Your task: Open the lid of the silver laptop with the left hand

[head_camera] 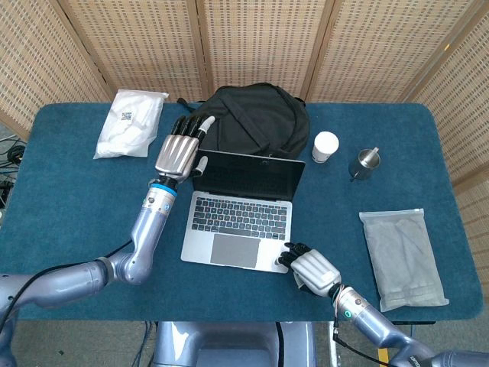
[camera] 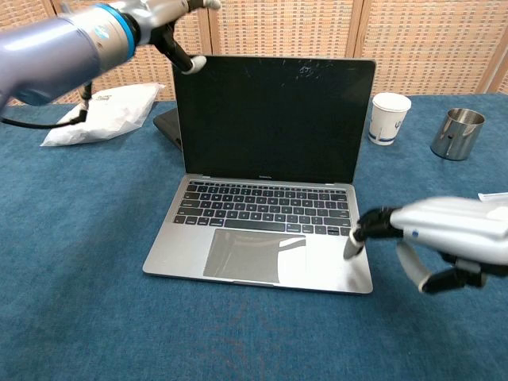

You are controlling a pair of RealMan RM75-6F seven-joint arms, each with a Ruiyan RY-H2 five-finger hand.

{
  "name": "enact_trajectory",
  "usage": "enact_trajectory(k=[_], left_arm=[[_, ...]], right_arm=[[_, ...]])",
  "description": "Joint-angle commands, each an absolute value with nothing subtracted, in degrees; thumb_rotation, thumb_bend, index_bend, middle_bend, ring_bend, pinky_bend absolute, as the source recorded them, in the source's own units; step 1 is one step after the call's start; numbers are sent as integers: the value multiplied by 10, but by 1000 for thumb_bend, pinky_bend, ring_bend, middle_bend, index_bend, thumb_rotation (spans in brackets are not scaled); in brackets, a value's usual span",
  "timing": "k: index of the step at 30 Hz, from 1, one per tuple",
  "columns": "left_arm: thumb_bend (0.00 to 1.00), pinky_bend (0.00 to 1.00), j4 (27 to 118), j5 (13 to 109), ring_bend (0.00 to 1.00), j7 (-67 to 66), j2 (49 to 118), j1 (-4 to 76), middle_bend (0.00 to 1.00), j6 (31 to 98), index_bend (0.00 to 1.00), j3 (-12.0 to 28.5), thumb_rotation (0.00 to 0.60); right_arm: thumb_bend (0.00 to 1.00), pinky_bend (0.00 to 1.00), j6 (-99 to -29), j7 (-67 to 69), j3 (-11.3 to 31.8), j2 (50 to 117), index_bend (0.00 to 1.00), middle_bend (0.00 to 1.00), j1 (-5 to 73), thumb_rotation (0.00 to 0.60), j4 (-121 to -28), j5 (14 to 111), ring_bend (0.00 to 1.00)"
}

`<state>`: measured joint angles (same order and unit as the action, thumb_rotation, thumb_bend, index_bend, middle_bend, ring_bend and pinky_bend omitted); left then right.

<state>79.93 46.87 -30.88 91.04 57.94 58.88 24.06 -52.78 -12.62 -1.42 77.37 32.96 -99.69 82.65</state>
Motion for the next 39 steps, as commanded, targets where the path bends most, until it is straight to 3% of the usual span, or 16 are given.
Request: enact_trajectory(k=[1, 8, 17, 20, 22, 24, 26, 27, 30, 39], left_arm=[[464, 0, 910, 521, 0, -288, 827, 536, 0, 632, 0, 235, 600], [445, 0, 1016, 595, 0, -266, 714, 459, 0, 701, 0, 211, 600], [430, 0, 1052, 707, 0, -146, 628, 330, 0, 789, 0, 143, 600], [365, 0, 1046, 748, 0, -112, 618, 284, 0, 822, 0, 105, 600], [274, 0, 1040, 778, 0, -76, 616, 241, 0, 858, 0, 73, 600], [172, 0, 1035, 788, 0, -54, 616, 215, 0, 873, 0, 53, 600], [107, 0, 1034, 792, 0, -27, 615, 180, 0, 892, 0, 27, 600], [65, 0, 1034, 792, 0, -13, 615, 161, 0, 900, 0, 13, 600], [2, 0, 1026, 794, 0, 1, 619, 122, 0, 924, 0, -8, 600], [0, 0, 994, 827, 0, 25, 649, 67, 0, 975, 0, -19, 600]], right_arm=[[1000, 145, -588, -109, 9, 719, 238, 253, 316, 600, -1036, 854, 91], [1000, 145, -714, -37, 42, 663, 238, 253, 264, 600, -998, 873, 91], [1000, 196, -835, 51, 57, 692, 238, 273, 205, 600, -809, 882, 114], [983, 197, -875, 90, 62, 710, 238, 261, 181, 600, -766, 876, 116], [823, 197, -906, 123, 64, 713, 232, 235, 159, 600, -762, 871, 111], [341, 197, -922, 133, 65, 713, 148, 184, 146, 600, -768, 868, 73], [52, 179, -946, 138, 64, 709, 50, 127, 127, 600, -786, 867, 24], [4, 155, -955, 139, 60, 704, 19, 92, 117, 600, -801, 868, 6], [0, 90, -967, 140, 46, 685, 0, 24, 98, 600, -848, 880, 0], [0, 42, -991, 62, 16, 666, 0, 0, 57, 600, -941, 910, 0]])
